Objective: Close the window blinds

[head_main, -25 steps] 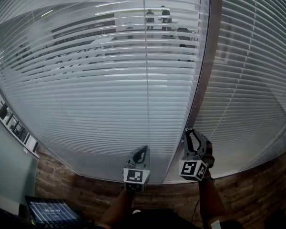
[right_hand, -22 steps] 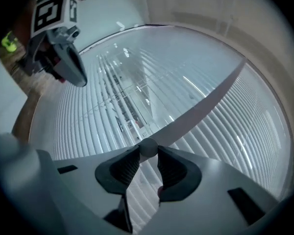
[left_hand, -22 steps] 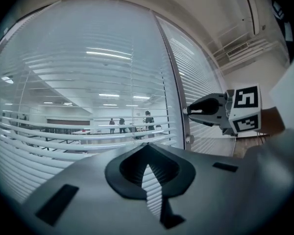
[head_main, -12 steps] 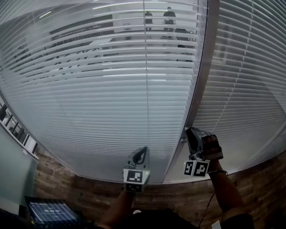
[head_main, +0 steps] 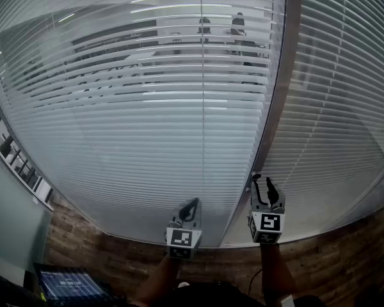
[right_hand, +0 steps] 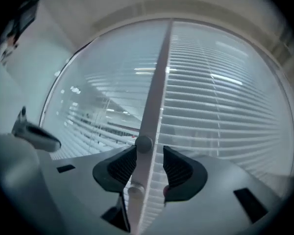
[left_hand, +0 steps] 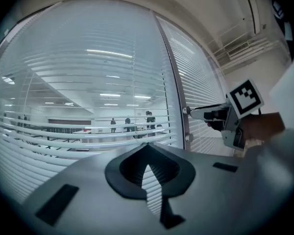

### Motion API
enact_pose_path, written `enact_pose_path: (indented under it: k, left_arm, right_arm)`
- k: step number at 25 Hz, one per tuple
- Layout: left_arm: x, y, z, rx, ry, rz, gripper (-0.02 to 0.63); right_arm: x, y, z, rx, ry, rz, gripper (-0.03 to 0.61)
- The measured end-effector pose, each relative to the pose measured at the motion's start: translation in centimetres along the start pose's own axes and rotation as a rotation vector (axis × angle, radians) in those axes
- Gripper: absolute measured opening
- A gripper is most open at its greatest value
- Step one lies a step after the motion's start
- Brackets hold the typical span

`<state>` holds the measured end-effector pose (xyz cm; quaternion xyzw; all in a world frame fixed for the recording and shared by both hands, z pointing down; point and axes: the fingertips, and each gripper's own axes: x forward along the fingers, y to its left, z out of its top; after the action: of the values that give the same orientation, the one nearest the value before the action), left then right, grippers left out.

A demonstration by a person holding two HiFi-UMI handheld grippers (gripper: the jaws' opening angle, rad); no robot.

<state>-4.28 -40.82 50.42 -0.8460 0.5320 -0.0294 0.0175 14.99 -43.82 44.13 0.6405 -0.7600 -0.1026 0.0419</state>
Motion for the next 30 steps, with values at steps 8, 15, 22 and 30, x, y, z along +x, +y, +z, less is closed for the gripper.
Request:
enact_pose_path:
  k: [8,15,22,30]
  left_arm:
    - [-0.1,-1.3,-0.5,0.019,0.013,-0.025,-0.008]
    - [-0.2,-1.3,-0.7,0.013,0.018,-0.021,-0.006]
    - [-0.3,-1.6,-0.6,0.004,0.038,-0.024,-0.008]
    - [-0.4,-1.4,-0.8,-0.012,0.026,-0.024,-0.008]
  right_arm:
    - [0.9,0.2,0.2,0.282,0.007,-0.027,0.158]
    - [1.1,0.3,-0.2,0.334,0.061,-0.001,0.123]
    - [1.1,0.5,0.0,0.145,0.073,-0.013,0.120]
    - [0.9,1.4,0.7,-0.337,0.133,0.007,0.118]
